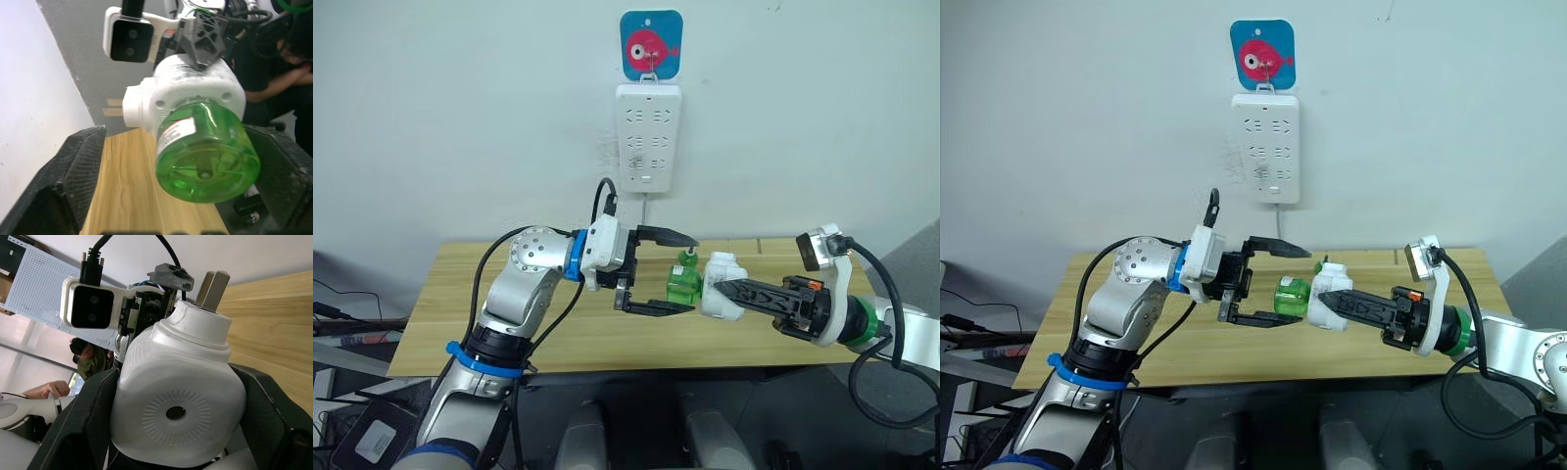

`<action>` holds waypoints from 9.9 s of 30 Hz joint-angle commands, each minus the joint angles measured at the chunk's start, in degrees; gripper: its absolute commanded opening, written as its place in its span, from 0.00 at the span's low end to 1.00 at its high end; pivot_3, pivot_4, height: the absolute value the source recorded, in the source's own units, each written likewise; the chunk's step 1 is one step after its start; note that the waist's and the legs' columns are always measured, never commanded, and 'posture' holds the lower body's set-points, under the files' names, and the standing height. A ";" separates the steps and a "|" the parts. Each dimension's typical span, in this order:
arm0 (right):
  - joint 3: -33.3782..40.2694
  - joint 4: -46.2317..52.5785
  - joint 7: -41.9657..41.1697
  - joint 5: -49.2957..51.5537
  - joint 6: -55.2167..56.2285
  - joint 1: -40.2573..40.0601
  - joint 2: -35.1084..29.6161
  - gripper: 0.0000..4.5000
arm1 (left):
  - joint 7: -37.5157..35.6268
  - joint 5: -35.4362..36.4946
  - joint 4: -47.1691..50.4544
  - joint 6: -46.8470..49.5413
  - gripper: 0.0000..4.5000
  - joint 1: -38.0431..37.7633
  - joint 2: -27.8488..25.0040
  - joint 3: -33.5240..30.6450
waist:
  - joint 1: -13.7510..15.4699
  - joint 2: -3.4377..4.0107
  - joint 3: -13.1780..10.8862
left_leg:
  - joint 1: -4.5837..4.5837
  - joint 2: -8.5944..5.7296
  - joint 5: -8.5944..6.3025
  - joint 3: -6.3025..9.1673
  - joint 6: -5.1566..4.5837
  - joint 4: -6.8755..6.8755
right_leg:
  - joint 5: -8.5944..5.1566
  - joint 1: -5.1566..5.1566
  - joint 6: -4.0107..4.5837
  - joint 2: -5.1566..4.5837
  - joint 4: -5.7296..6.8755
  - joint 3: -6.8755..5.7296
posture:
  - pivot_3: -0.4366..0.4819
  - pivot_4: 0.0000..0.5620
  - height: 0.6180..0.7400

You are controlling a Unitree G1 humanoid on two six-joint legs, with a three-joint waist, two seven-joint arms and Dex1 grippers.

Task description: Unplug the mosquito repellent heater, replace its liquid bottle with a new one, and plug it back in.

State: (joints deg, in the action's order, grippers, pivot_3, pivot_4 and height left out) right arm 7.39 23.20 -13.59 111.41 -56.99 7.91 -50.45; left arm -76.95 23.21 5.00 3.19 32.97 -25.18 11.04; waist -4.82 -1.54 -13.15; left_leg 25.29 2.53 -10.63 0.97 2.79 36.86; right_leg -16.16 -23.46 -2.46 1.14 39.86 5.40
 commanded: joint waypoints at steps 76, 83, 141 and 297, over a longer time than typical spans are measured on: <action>-8.10 -12.87 -6.80 -18.00 -17.74 27.45 -1.95 0.00 | 2.33 -5.40 -9.86 -42.39 0.50 -5.03 4.34 4.38 | 0.03 0.03 0.00 | 0.03 0.09 -0.14 -0.14 -0.24 -0.05 | 0.01 0.02 0.00 0.01 -0.33 0.10 | 0.38 0.36 1.00; -8.09 -12.81 -7.27 -20.77 -19.35 26.89 -1.11 0.00 | 1.60 -4.91 -9.53 -43.28 0.50 -5.28 4.14 4.91 | 0.03 0.03 0.00 | 0.03 0.08 -0.14 -0.14 -0.24 -0.06 | 0.01 0.02 0.00 0.01 -0.34 0.09 | 0.38 0.36 1.00; -2.34 11.09 40.29 -30.53 25.88 7.20 46.33 0.92 | 33.91 -13.47 -7.99 -15.35 0.50 -5.18 16.26 1.65 | -2.07 0.18 0.10 | 0.38 0.02 -0.14 0.08 -0.24 -0.15 | 0.12 -0.05 -0.16 0.08 -0.73 0.08 | 0.30 0.34 1.00; -15.95 -14.72 -3.89 -104.91 30.52 29.62 45.07 0.68 | 22.96 -10.47 -46.46 0.26 0.30 25.42 5.20 -14.23 | -2.38 0.06 -0.08 | 0.34 0.03 -0.05 0.02 -0.30 0.00 | 0.51 -0.06 -0.33 0.10 -0.75 0.13 | 0.30 0.40 1.00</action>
State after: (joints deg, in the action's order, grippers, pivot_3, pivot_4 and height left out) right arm -6.81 6.94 -16.35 5.72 -26.65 35.63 -6.55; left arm -55.87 13.00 -42.68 3.56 57.35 -20.22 -2.99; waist -7.20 -1.47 -13.22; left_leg 25.64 2.56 -10.69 0.99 2.49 36.84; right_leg -15.65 -23.52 -2.78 1.23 39.07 5.54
